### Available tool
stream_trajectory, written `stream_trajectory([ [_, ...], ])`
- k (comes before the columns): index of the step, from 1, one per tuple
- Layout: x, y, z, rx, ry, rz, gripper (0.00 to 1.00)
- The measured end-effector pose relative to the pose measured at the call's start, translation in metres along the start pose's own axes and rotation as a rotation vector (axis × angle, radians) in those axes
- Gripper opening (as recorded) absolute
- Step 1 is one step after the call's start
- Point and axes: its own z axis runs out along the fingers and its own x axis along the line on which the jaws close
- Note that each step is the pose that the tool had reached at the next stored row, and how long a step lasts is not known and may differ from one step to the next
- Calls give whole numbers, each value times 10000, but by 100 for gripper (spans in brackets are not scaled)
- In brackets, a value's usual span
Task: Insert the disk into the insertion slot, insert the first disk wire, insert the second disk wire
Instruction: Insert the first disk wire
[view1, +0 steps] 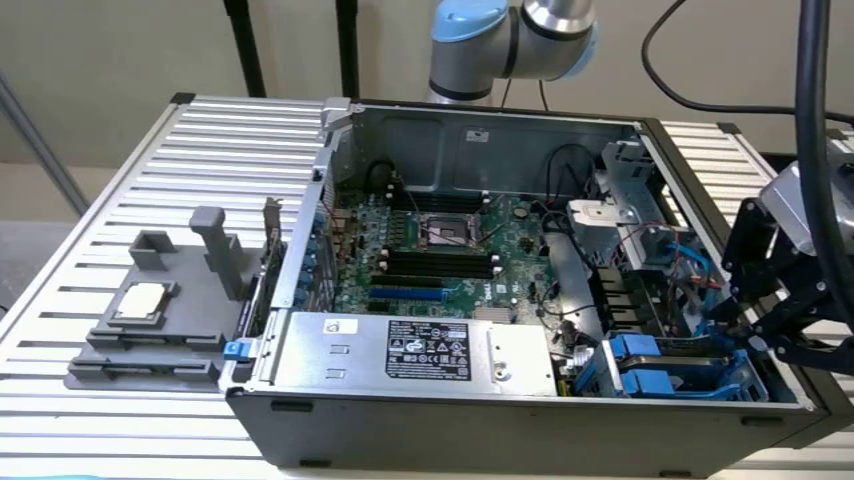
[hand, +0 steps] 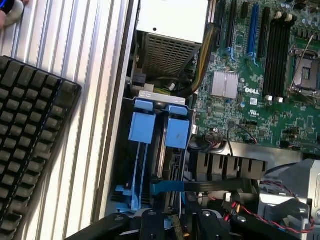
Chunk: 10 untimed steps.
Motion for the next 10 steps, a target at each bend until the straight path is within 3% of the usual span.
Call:
stream_trajectory([
  [10, 14, -25, 70, -45, -223, -547, 31],
])
